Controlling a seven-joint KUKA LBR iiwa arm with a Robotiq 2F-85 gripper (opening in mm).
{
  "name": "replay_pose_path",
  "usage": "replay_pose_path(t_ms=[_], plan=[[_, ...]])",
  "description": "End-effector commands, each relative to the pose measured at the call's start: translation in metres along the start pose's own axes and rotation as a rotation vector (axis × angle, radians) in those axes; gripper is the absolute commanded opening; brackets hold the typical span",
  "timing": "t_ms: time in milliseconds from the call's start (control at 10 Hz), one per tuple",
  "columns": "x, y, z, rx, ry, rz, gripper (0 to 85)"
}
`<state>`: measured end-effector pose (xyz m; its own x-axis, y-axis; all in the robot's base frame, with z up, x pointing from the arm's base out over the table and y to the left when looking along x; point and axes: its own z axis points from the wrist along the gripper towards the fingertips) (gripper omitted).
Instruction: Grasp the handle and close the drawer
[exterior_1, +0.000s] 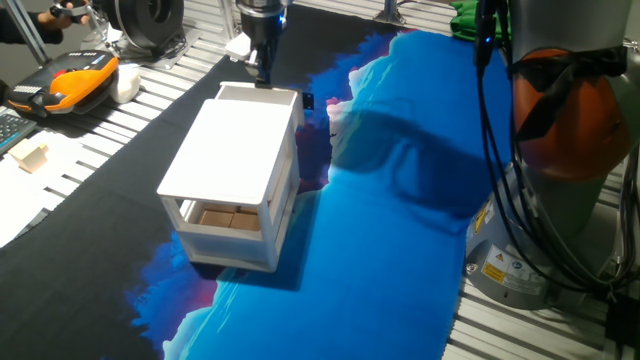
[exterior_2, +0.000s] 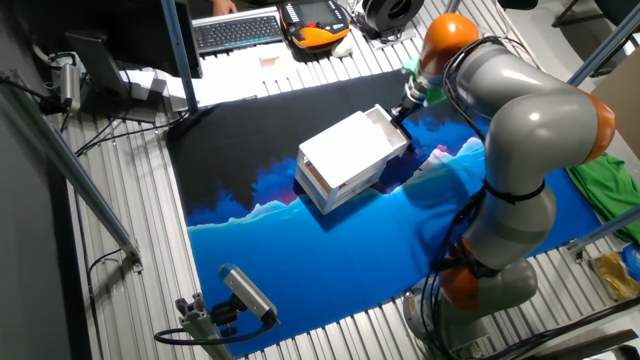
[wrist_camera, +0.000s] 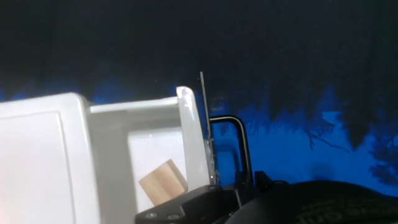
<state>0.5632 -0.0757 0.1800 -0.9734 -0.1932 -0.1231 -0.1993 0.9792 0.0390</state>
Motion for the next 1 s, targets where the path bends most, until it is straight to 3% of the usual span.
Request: replay_pose_path(t_ms=[0,100,200,600,900], plan=[[0.000,0.000,0.000,-0.003,-0.005,-0.012,17.0],[0.000,0.000,0.000,-0.006,-0.011,-0.020,17.0],[0.000,0.000,0.000,-0.013,-0.014,-0.024,34.0],[0.000,0.001,-0.005,-0.011,-0.027,-0.023,34.0],[-0.001,0.000,-0.017,0.001,-0.009,-0.003,34.0]])
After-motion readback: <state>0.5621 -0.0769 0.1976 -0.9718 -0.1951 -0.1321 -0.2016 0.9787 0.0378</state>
